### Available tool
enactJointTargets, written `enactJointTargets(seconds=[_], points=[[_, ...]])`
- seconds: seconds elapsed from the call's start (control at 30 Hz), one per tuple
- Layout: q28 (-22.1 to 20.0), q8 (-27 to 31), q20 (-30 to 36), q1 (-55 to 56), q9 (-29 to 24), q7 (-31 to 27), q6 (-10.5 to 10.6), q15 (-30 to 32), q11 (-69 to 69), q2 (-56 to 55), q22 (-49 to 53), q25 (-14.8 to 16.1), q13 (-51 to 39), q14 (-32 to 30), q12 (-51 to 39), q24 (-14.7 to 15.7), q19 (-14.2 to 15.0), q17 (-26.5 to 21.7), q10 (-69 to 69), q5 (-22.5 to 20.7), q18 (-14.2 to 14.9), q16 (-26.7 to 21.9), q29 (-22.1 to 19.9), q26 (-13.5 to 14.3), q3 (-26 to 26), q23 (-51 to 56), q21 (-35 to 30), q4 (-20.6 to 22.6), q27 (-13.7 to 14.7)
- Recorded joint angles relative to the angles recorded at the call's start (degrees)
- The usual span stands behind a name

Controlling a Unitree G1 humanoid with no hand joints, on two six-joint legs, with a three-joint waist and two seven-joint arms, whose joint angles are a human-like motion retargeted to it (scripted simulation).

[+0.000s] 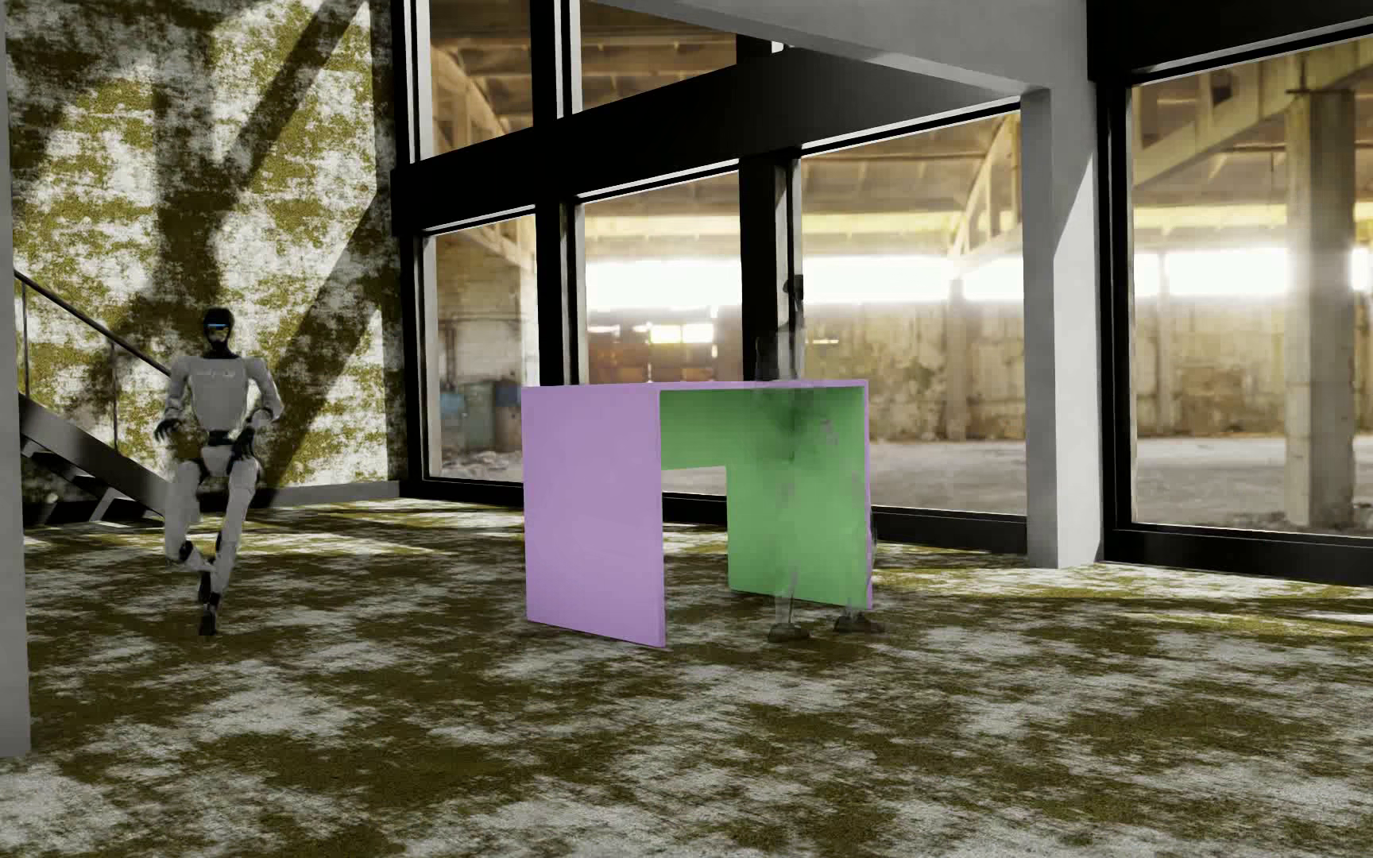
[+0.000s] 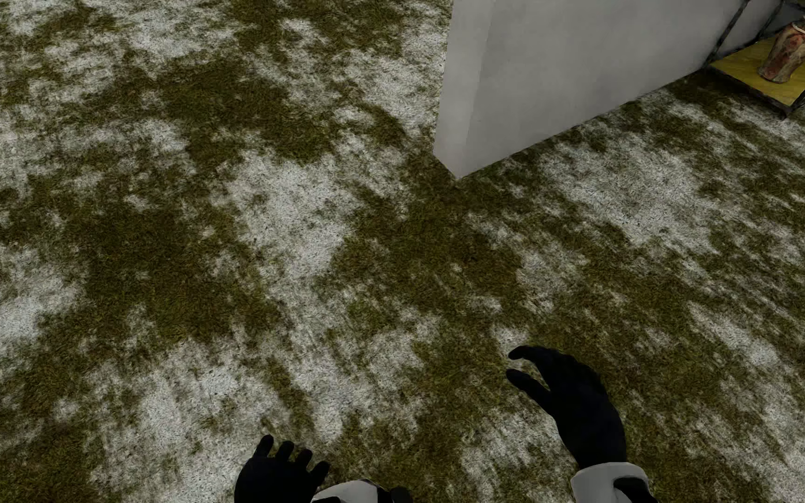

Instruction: Avoid the light purple desk

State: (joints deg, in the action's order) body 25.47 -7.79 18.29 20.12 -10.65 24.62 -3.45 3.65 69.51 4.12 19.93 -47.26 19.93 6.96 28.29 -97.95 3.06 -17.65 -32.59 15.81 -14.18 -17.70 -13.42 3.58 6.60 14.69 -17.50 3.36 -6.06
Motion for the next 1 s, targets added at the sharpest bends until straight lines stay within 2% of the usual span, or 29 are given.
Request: enactJointTargets(seconds=[0.03, 0.07, 0.1, 0.13, 0.17, 0.2, 0.23, 0.3, 0.33, 0.37, 0.4, 0.43, 0.47, 0.5, 0.53, 0.57, 0.6, 0.63, 0.67, 0.7, 0.73, 0.77, 0.8, 0.83, 0.87, 0.9, 0.93, 0.97, 1.0], points=[[1.0, 4.2, -1.5, -3.8, -0.6, -2.3, -0.7, -3.4, 7.7, -7.0, -2.1, -4.6, 0.3, 2.3, -3.6, -7.7, -2.3, 2.4, 0.9, -1.2, 0.1, 6.3, 2.1, -0.7, -0.8, -7.6, 1.1, 2.8, -4.7], [-1.1, 5.9, -3.5, -7.9, -0.9, -5.2, -1.1, -5.1, 11.4, -13.7, -3.9, -7.3, 1.1, 3.3, -6.2, -10.8, -2.5, 5.1, 3.4, -0.6, 0.2, 13.4, 5.3, -1.5, -1.7, -17.8, 2.7, 5.5, -9.7], [-4.0, 5.9, -4.3, -12.2, -0.9, -9.0, -1.3, -6.8, 11.5, -19.6, -6.0, -6.6, 1.7, 4.0, -8.9, -10.1, -4.3, 7.7, 6.1, 1.0, 0.6, 20.0, 10.0, -1.8, -2.8, -28.8, 5.7, 7.8, -14.7], [-6.7, 4.9, -3.7, -16.0, -0.6, -13.4, -1.3, -8.4, 8.5, -24.8, -7.7, -3.8, 2.9, 4.8, -11.8, -7.0, -5.0, 9.6, 8.4, 2.9, 1.0, 23.9, 15.3, -1.5, -4.0, -38.8, 9.6, 9.6, -18.2], [-9.3, 3.2, -1.0, -19.2, -0.3, -18.0, -1.2, -8.8, 2.8, -29.3, -8.9, -1.8, 5.0, 5.8, -15.4, -3.8, -6.1, 10.3, 10.1, 4.8, 1.4, 24.8, 18.5, -0.2, -5.2, -46.8, 13.4, 11.0, -19.8], [-12.8, 1.2, 3.0, -22.2, 0.2, -22.7, -1.1, -9.1, -5.5, -32.5, -9.6, -1.6, 8.2, 7.2, -19.1, 2.0, -6.1, 10.1, 11.1, 6.3, 2.0, 23.8, 21.2, 1.8, -6.3, -52.7, 15.1, 11.9, -18.9], [-16.1, -0.6, 6.9, -25.2, 0.6, -26.7, -1.1, -8.7, -17.0, -34.3, -10.2, -3.0, 11.8, 8.7, -22.4, 10.5, -5.7, 9.8, 11.8, 6.5, 2.6, 21.6, 23.7, 3.9, -7.1, -56.8, 15.5, 12.2, -16.8], [-19.6, -1.3, 12.9, -31.5, 1.3, -32.3, -1.0, -7.4, -48.0, -32.8, -11.7, -6.2, 17.4, 10.2, -27.2, 30.8, -0.8, 10.6, 14.9, 2.6, 4.4, 14.8, 26.3, 7.2, -8.0, -60.7, 17.1, 10.4, -11.8], [-19.8, -1.5, 14.2, -34.6, 1.5, -33.4, -1.0, -8.7, -58.3, -31.7, -12.0, -6.8, 19.1, 10.4, -27.2, 37.6, 2.7, 11.1, 15.4, 0.0, 5.0, 11.0, 28.0, 8.3, -8.3, -61.6, 18.8, 9.0, -10.1], [-19.8, -0.8, 14.1, -37.2, 1.5, -33.1, -1.0, -8.7, -60.0, -31.6, -12.6, -7.5, 19.2, 9.7, -26.2, 40.8, 5.1, 11.1, 13.2, -2.7, 5.6, 7.1, 30.0, 7.7, -8.6, -62.1, 20.4, 7.5, -9.2], [-19.8, 2.5, 12.9, -39.3, 1.5, -32.1, -1.0, -4.7, -55.3, -32.0, -14.1, -9.0, 18.0, 7.3, -24.0, 40.9, 3.3, 10.8, 10.6, -5.9, 6.6, 3.7, 31.2, 5.6, -9.0, -62.2, 21.2, 5.6, -8.6], [-18.9, 4.2, 10.6, -40.6, 1.5, -30.6, -0.8, 0.9, -49.2, -32.3, -16.8, -10.7, 16.2, 2.8, -21.2, 37.2, 1.9, 10.7, 6.3, -8.3, 7.7, 1.3, 30.7, 1.9, -9.2, -61.5, 22.0, 3.9, -8.5], [-17.1, 3.6, 8.1, -39.1, 1.3, -28.7, -0.4, 0.9, -41.6, -32.5, -20.5, -12.1, 14.2, -3.9, -18.4, 29.8, 0.9, 11.3, -2.9, -9.5, 9.5, -0.1, 28.0, -2.4, -9.4, -60.5, 22.9, 2.1, -8.6], [-15.0, 2.2, 5.5, -34.7, 0.9, -26.5, 0.2, -4.0, -35.6, -31.7, -26.5, -12.4, 11.4, -9.6, -16.7, 19.8, -1.6, 12.5, -16.4, -10.2, 17.1, 0.4, 24.0, -8.2, -9.6, -59.5, 24.3, -0.6, -9.4], [-12.7, 0.1, 2.3, -28.4, 0.6, -24.6, 1.0, -8.6, -33.1, -29.0, -34.2, -12.3, 8.0, -17.2, -15.6, 9.4, -2.5, 13.9, -29.5, -10.8, 19.1, 2.5, 19.3, -13.3, -9.5, -58.9, 25.6, -4.7, -10.3], [-10.9, -1.6, -3.1, -21.7, 0.3, -23.5, 2.0, -11.7, -33.4, -25.2, -41.5, -12.1, 3.5, -15.1, -14.4, 2.1, -2.9, 14.7, -39.0, -11.8, 16.4, 6.1, 15.7, -17.7, -9.1, -58.7, 26.2, -8.1, -11.8], [-11.0, -2.2, -11.1, -15.3, 0.2, -21.7, 3.0, -13.5, -35.7, -20.9, -46.2, -13.4, -1.7, -11.2, -12.2, 1.2, -3.1, 14.7, -44.9, -13.3, 13.7, 10.6, 13.9, -21.5, -8.3, -58.7, 25.2, -10.6, -12.2], [-11.6, -1.9, -19.5, -9.6, 0.2, -19.2, 3.7, -14.6, -38.6, -16.6, -48.0, -14.6, -7.4, -9.8, -9.9, 6.1, -3.2, 13.8, -47.0, -14.9, 13.2, 14.8, 13.9, -23.3, -7.1, -58.3, 22.7, -12.8, -12.2], [-11.3, -1.2, -26.0, -4.4, 0.3, -16.5, 4.3, -15.6, -41.8, -12.5, -48.2, -15.3, -12.8, -9.7, -7.8, 14.2, -3.2, 12.8, -46.0, -16.5, 12.3, 16.9, 14.2, -22.9, -5.6, -56.9, 19.6, -14.2, -10.2], [-9.5, -0.2, -29.7, 0.2, 0.5, -14.1, 4.7, -16.7, -44.7, -8.6, -48.4, -14.8, -17.2, -8.7, -5.4, 23.0, -3.2, 11.8, -42.3, -17.9, 11.6, 16.6, 13.8, -20.6, -4.0, -53.6, 16.2, -14.7, -6.4], [-7.9, 0.7, -30.8, 4.2, 0.6, -12.1, 5.1, -18.2, -46.9, -5.2, -49.1, -13.0, -20.8, -7.6, -2.7, 30.5, -3.2, 10.5, -36.0, -19.1, 10.8, 14.6, 13.4, -17.3, -2.6, -49.1, 13.0, -14.3, -2.4], [-7.8, 1.6, -30.0, 7.1, 0.7, -10.4, 5.4, -19.9, -48.8, -1.8, -49.8, -10.3, -24.0, -7.2, 0.2, 35.9, -3.3, 8.9, -26.7, -20.1, 10.2, 11.8, 12.6, -14.2, -1.3, -43.6, 10.2, -13.6, 1.1], [-9.1, 2.3, -27.8, 8.1, 0.8, -7.9, 5.7, -21.7, -50.3, 1.6, -50.6, -7.6, -26.8, -6.9, 3.0, 37.9, -3.3, 6.9, -14.2, -20.9, 9.9, 8.8, 11.9, -12.3, -0.4, -37.9, 7.4, -13.0, 3.5], [-10.3, 2.4, -25.4, 7.2, 0.9, -4.5, 6.2, -23.4, -51.7, 5.0, -51.3, -4.7, -29.1, -8.0, 5.2, 37.4, -3.3, 5.2, 1.8, -21.5, 11.5, 6.4, 10.8, -12.1, 0.1, -32.4, 5.7, -11.7, 4.8], [-11.7, 2.3, -23.4, 5.7, 1.0, -1.8, 6.5, -24.5, -53.4, 8.5, -51.9, -2.0, -30.7, -7.0, 6.9, 34.9, -2.9, 3.9, 17.9, -22.0, 13.4, 5.1, 9.5, -13.3, 0.4, -27.7, 4.7, -9.4, 5.4], [-12.9, 2.0, -22.2, 5.4, 1.1, -0.6, 6.6, -25.1, -54.1, 11.8, -52.5, 1.1, -31.3, -4.3, 8.1, 31.8, -2.9, 3.4, 26.7, -22.4, 16.5, 5.1, 7.6, -15.8, 0.5, -24.2, 4.8, -7.4, 5.5], [-13.6, 0.9, -21.6, 5.3, 1.1, 2.1, 6.5, -24.9, -51.8, 14.3, -53.5, 3.3, -30.7, -3.7, 8.3, 29.1, -3.1, 3.2, 26.2, -23.1, 18.2, 5.5, 5.3, -18.3, 0.3, -21.8, 5.7, -7.0, 5.0], [-13.9, -0.5, -21.4, 4.7, 1.1, 2.4, 6.1, -23.6, -48.3, 16.0, -54.8, 5.5, -28.6, -4.3, 7.6, 27.3, -2.4, 3.4, 21.3, -23.4, 15.6, 6.4, 3.9, -20.3, 0.3, -20.4, 6.9, -6.7, 4.4], [-14.5, -0.8, -22.4, 4.0, 0.9, 4.1, 5.4, -18.9, -42.6, 16.0, -55.7, 6.7, -26.1, -6.2, 6.7, 27.7, -2.5, 3.9, 17.4, -23.1, 4.3, 8.3, 3.6, -21.3, 0.3, -20.6, 7.3, -7.0, 3.8]])
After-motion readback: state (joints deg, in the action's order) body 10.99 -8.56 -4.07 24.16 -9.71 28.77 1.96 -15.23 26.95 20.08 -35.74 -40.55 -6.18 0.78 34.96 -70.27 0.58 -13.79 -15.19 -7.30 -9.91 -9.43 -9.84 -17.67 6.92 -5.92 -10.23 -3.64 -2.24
